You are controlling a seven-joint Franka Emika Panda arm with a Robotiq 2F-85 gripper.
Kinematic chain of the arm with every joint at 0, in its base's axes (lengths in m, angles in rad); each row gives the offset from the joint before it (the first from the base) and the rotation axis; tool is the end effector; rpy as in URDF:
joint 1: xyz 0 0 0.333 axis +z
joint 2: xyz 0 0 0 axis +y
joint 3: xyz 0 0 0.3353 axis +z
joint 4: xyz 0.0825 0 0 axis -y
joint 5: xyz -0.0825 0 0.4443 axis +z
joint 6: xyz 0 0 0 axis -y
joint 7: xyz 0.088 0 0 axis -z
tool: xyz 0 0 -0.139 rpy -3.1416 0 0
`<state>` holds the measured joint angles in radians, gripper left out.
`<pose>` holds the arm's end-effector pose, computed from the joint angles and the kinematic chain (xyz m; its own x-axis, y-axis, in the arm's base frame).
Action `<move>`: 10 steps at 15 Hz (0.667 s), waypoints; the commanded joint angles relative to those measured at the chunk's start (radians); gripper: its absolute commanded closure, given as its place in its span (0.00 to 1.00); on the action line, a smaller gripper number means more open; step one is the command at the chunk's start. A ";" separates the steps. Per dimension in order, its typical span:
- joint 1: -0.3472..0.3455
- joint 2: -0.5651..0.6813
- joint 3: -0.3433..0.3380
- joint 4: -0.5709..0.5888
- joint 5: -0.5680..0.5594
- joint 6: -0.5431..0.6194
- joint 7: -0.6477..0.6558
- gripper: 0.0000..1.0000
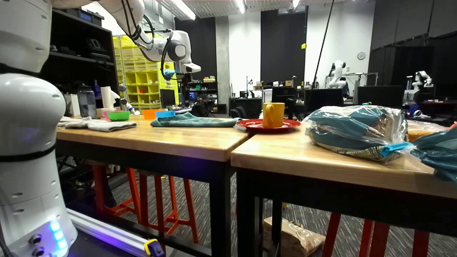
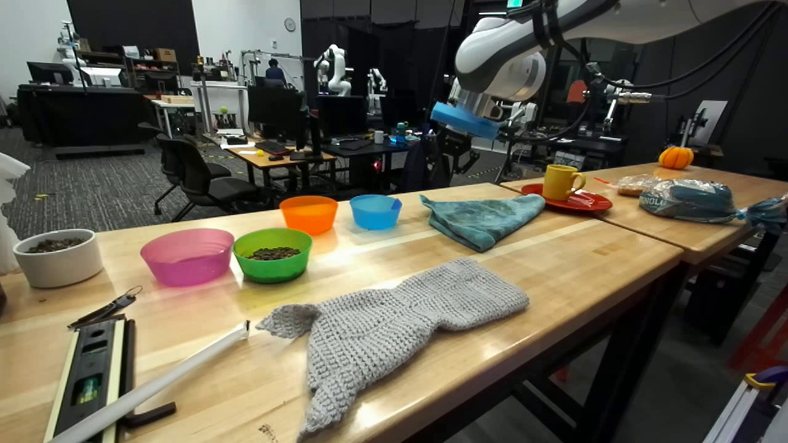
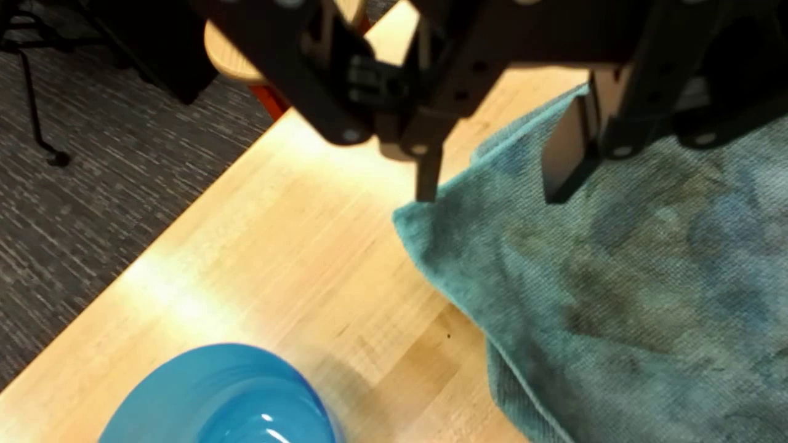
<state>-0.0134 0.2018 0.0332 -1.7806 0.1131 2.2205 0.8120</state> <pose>0.7064 0.0194 0.4289 0.6494 -0.7563 0.0797 -0.7229 -0.6464 -0.2440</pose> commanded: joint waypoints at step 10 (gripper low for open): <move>-0.030 -0.071 -0.102 -0.080 -0.001 -0.060 -0.165 0.00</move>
<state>-0.0305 0.1879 -0.0497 -1.8062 0.1121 2.1800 0.7115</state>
